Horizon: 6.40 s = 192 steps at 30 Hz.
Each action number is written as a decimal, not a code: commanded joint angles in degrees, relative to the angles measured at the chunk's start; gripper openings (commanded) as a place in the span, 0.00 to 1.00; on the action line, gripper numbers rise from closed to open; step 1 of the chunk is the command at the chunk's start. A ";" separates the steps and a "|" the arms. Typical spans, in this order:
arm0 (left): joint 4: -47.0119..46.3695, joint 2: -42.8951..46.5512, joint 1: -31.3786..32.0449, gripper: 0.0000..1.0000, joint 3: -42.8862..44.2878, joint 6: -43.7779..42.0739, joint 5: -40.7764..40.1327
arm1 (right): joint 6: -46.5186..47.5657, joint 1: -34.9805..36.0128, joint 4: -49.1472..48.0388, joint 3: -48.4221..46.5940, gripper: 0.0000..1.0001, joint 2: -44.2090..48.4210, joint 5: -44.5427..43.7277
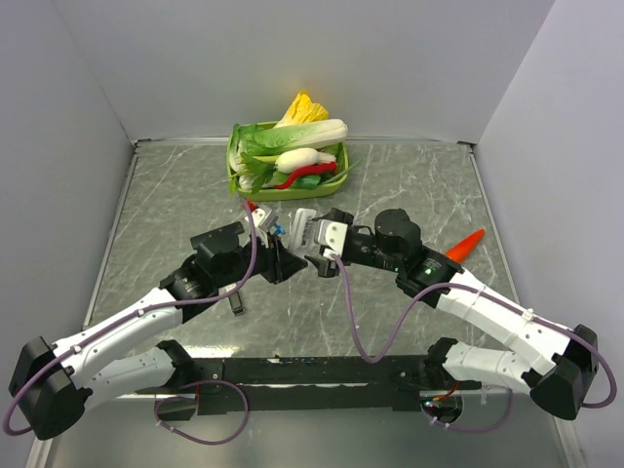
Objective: Load the batteries into the remote control
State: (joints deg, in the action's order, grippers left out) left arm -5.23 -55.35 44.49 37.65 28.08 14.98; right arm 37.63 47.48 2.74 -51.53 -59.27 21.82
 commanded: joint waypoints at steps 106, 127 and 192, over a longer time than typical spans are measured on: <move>3.48 4.20 2.36 0.01 2.43 1.98 -11.56 | -7.48 6.66 5.00 -3.76 0.78 1.33 -9.51; -0.39 6.05 2.36 0.01 1.11 1.90 -5.32 | -6.34 2.35 -12.15 -0.77 0.99 -0.15 3.49; -9.09 11.23 2.18 0.01 -1.61 -0.13 -6.36 | -10.73 0.59 9.74 -5.52 0.64 -9.12 21.33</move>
State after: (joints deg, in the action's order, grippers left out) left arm -0.86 -45.47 46.24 33.93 30.46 9.15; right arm 30.04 46.35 3.33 -59.37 -67.26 34.13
